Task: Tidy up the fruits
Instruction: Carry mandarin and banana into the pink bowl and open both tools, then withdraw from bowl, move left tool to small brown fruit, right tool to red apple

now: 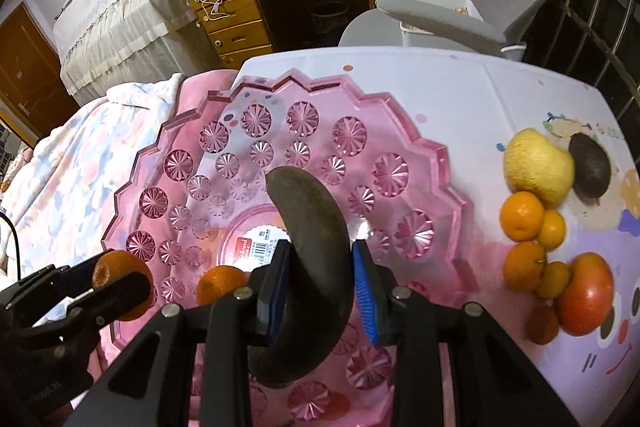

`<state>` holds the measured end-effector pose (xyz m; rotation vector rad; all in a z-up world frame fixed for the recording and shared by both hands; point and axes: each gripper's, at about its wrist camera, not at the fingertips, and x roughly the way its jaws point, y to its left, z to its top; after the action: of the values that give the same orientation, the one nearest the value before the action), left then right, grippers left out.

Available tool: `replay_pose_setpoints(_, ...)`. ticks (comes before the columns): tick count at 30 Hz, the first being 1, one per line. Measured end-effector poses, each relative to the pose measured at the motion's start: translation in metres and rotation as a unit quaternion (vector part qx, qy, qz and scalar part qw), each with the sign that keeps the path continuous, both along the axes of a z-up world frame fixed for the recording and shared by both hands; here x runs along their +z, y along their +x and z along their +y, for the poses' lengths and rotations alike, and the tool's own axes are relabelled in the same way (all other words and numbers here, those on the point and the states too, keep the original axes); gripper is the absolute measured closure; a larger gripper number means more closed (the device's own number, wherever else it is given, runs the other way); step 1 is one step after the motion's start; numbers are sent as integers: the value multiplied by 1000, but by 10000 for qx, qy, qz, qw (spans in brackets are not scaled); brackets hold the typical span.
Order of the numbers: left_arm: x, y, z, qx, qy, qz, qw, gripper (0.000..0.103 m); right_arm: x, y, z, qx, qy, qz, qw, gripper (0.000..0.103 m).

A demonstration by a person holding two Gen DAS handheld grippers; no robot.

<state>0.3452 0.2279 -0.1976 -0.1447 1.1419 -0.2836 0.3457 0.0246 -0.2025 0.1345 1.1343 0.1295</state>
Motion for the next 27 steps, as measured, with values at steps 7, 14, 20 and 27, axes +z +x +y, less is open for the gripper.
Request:
replay_pose_setpoints(7,-6,3,2,9,-90,209,9997,60,-9,3,3,-23,29,148,9999,71)
replay_pose_setpoints(14,3,-2,3,25,-126,220,9997,51,13,2,0,-98,96,-105,9999,70)
replay_pose_setpoints(20,25,-18,2,-112,-245,13,9996,40,32,-16,-11,-266,71,-109,9996,58)
replay_pose_setpoints(27,38,-46,-9,-281,-449,-43,9986,40,42,-62,-36,-682,301,-87,9972,45)
